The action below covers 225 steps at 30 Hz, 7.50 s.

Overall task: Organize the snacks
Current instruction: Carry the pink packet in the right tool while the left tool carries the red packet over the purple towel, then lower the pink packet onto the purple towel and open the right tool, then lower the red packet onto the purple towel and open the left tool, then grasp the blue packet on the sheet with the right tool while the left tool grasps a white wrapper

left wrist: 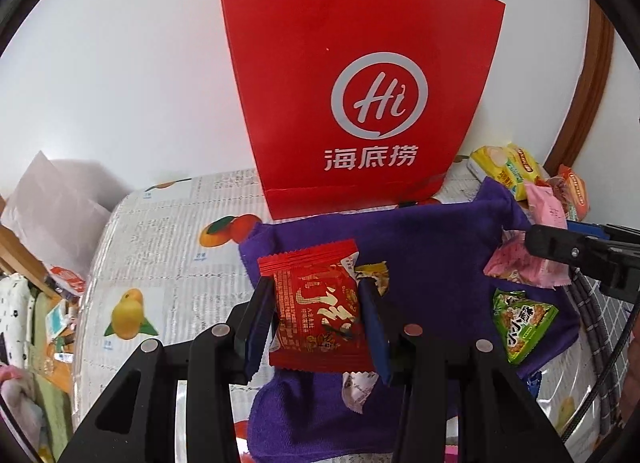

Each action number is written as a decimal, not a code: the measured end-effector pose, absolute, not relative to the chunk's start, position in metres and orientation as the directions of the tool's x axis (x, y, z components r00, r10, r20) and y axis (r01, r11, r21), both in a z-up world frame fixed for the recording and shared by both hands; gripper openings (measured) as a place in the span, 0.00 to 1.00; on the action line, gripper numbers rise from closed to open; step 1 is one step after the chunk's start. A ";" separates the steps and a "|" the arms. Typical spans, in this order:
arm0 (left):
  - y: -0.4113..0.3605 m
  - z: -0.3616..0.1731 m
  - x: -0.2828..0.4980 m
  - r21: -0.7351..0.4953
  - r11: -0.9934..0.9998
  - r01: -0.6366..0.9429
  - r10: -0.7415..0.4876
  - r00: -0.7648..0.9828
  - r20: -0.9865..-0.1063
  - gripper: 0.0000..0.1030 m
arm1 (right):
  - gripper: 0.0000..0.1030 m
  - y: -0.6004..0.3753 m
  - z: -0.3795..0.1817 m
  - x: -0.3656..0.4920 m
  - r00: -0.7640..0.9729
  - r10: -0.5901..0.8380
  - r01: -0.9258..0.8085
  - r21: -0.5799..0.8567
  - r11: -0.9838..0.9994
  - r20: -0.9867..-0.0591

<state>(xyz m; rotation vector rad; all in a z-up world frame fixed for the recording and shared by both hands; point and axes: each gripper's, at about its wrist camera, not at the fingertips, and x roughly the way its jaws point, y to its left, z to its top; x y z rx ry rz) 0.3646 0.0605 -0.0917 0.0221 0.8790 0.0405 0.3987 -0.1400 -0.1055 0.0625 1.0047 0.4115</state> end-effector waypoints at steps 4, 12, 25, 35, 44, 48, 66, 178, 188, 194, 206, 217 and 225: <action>0.058 -0.087 0.361 0.055 0.998 -0.033 0.063 0.653 -0.755 0.40 | 0.48 -0.140 -0.104 0.398 0.482 0.339 -0.304 0.209 0.929 -0.808; 0.056 -0.085 0.359 0.048 0.999 -0.017 0.047 0.655 -0.755 0.40 | 0.48 -0.138 -0.111 0.401 0.462 0.322 -0.302 0.195 0.933 -0.826; 0.053 -0.088 0.359 0.039 0.999 -0.005 0.033 0.645 -0.763 0.40 | 0.49 -0.138 -0.124 0.408 0.448 0.238 -0.289 0.112 0.951 -0.862; 0.053 -0.087 0.358 0.048 0.999 -0.013 0.045 0.652 -0.757 0.40 | 0.49 -0.132 -0.135 0.413 0.406 0.247 -0.291 0.132 0.948 -0.880; 0.051 -0.088 0.358 0.048 0.999 -0.005 0.040 0.650 -0.759 0.40 | 0.49 -0.126 -0.138 0.414 0.400 0.238 -0.299 0.120 0.947 -0.885; 0.052 -0.087 0.358 0.048 0.999 -0.005 0.040 0.650 -0.759 0.40 | 0.49 -0.124 -0.141 0.414 0.397 0.230 -0.303 0.109 0.947 -0.889; 0.051 -0.092 0.361 0.055 0.998 -0.005 0.045 0.634 -0.772 0.40 | 0.62 -0.117 -0.147 0.415 0.377 0.216 -0.309 0.097 0.946 -0.901; 0.095 -0.123 0.228 -0.089 0.994 -0.059 -0.042 0.558 -0.829 0.51 | 0.63 -0.191 -0.205 0.285 0.405 0.244 -0.013 0.261 0.965 -0.881; 0.090 -0.136 0.226 -0.133 0.991 -0.030 -0.094 0.554 -0.827 0.51 | 0.54 -0.170 -0.216 0.299 0.392 0.154 -0.036 0.152 0.988 -0.907; 0.082 -0.139 0.217 -0.138 0.990 0.000 -0.115 0.549 -0.828 0.51 | 0.49 -0.164 -0.216 0.286 0.402 0.190 -0.098 0.165 0.981 -0.895; 0.064 -0.167 0.191 -0.156 0.984 0.087 -0.179 0.488 -0.854 0.51 | 0.49 -0.197 -0.190 0.253 0.454 0.274 -0.079 0.268 0.960 -0.848; 0.025 -0.177 0.188 -0.126 0.947 0.297 -0.258 0.465 -0.847 0.69 | 0.49 -0.208 -0.185 0.229 0.460 0.270 -0.113 0.246 0.963 -0.846; 0.006 -0.172 0.169 -0.015 0.942 0.337 -0.189 0.493 -0.849 0.69 | 0.49 -0.215 -0.190 0.224 0.452 0.290 -0.104 0.274 0.956 -0.844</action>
